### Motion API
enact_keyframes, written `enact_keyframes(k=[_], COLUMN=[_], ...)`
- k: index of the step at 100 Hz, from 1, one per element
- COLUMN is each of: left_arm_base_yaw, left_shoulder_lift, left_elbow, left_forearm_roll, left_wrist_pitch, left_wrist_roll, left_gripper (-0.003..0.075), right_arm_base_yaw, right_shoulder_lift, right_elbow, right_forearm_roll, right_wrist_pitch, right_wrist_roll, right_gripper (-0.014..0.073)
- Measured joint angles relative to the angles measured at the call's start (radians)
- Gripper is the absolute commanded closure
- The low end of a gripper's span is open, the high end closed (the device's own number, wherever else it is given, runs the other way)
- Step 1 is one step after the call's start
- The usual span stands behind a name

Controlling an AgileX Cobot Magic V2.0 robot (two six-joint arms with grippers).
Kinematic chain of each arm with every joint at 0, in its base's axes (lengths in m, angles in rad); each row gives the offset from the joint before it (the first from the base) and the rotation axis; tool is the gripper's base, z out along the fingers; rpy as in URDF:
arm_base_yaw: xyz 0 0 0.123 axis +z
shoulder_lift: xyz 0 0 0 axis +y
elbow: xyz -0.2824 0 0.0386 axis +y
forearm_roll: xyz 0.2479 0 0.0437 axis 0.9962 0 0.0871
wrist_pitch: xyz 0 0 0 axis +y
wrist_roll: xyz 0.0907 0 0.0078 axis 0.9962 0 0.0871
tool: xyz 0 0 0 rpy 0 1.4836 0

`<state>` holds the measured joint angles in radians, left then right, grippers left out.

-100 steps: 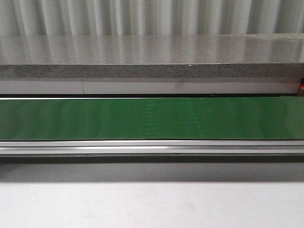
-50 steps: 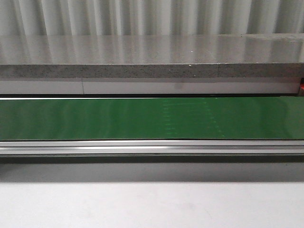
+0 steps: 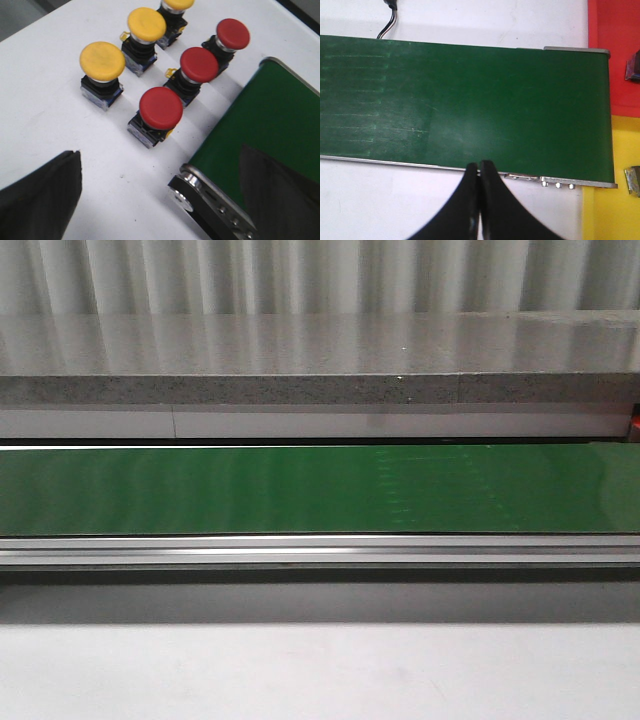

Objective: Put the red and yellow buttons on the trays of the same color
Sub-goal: 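Move the left gripper down over another red push-button on the table, then grasp the red push-button with the left gripper and set it on the belt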

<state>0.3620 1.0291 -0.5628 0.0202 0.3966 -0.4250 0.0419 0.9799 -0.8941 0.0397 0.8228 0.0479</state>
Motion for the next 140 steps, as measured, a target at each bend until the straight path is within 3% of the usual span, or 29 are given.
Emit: enact_keyframes(k=[48,102,116,140], left_arm_base_yaw=[0.007,0.007,0.007,0.007], left_shoulder_lift=[0.302,0.487,0.498,0.506], left_elbow=[-0.166,-0.206,-0.208,-0.209], left_forearm_roll=[-0.011,-0.011,-0.011,-0.01], left_wrist_pitch=[-0.029,-0.063,-0.072,-0.075], left_wrist_roll=[0.0,0.0,0.0,0.0], left_gripper=[0.0111,0.0115,0.0195,0.0474], right_arm_base_yaw=[0.0,0.0,0.0,0.0], right_shoulder_lift=[0.0,0.0,0.0,0.0], right_elbow=[0.0,0.0,0.0,0.0], right_forearm_roll=[0.0,0.0,0.0,0.0], right_wrist_pitch=[0.002,0.002,0.002,0.002], right_wrist_roll=[-0.002,-0.002,-0.002,-0.002], right_gripper=[0.0661,0.0661,0.0661,0.0661])
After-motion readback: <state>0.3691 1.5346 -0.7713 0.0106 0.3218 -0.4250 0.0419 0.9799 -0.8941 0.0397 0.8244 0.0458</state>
